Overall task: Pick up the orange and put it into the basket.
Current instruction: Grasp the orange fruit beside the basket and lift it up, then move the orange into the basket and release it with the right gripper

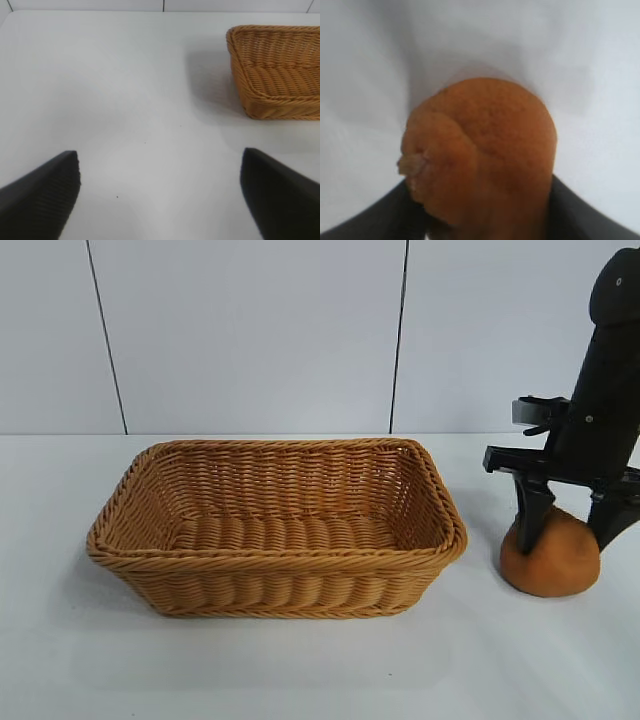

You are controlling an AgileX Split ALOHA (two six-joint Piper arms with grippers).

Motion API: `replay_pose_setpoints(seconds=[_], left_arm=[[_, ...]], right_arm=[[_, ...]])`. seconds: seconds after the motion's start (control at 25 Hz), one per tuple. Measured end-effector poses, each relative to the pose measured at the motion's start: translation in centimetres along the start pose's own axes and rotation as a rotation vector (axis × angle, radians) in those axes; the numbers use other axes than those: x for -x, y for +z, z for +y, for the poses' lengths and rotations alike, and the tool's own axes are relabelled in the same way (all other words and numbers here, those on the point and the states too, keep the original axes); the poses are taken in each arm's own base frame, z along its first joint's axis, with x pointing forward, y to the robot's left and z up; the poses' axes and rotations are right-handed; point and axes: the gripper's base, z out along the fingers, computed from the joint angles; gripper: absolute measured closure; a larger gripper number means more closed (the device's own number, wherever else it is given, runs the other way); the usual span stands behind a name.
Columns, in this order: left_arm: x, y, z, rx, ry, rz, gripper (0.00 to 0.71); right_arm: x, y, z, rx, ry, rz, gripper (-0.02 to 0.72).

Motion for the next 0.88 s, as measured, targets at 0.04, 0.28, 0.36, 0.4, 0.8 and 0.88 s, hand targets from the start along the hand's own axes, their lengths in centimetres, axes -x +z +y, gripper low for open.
replay_pose_setpoints(seconds=[0.04,0.28,0.36,0.4,0.8,0.88], left_arm=[[0.0,0.0,0.0,0.0,0.0,0.0,0.092],[0.0,0.0,0.0,0.0,0.0,0.0,0.092],[0.0,0.0,0.0,0.0,0.0,0.0,0.092],[0.0,0.0,0.0,0.0,0.0,0.0,0.092],[0.0,0.0,0.0,0.0,0.0,0.0,0.092],[0.0,0.0,0.0,0.0,0.0,0.0,0.092]], right_arm=[[0.0,-0.2,0.0,-0.003,-0.003,-0.006,0.643],[-0.3,-2.9,0.2,-0.004,-0.017,-0.058,0.708],[-0.1,-4.9,0.3,-0.006,-0.027,-0.103,0.708],[-0.1,-6.1,0.4,-0.005,-0.033,-0.129,0.708],[0.3,-15.9,1.5,0.022,-0.063,-0.32,0.708],[0.2,-16.0,1.7,0.023,-0.066,-0.32,0.708]])
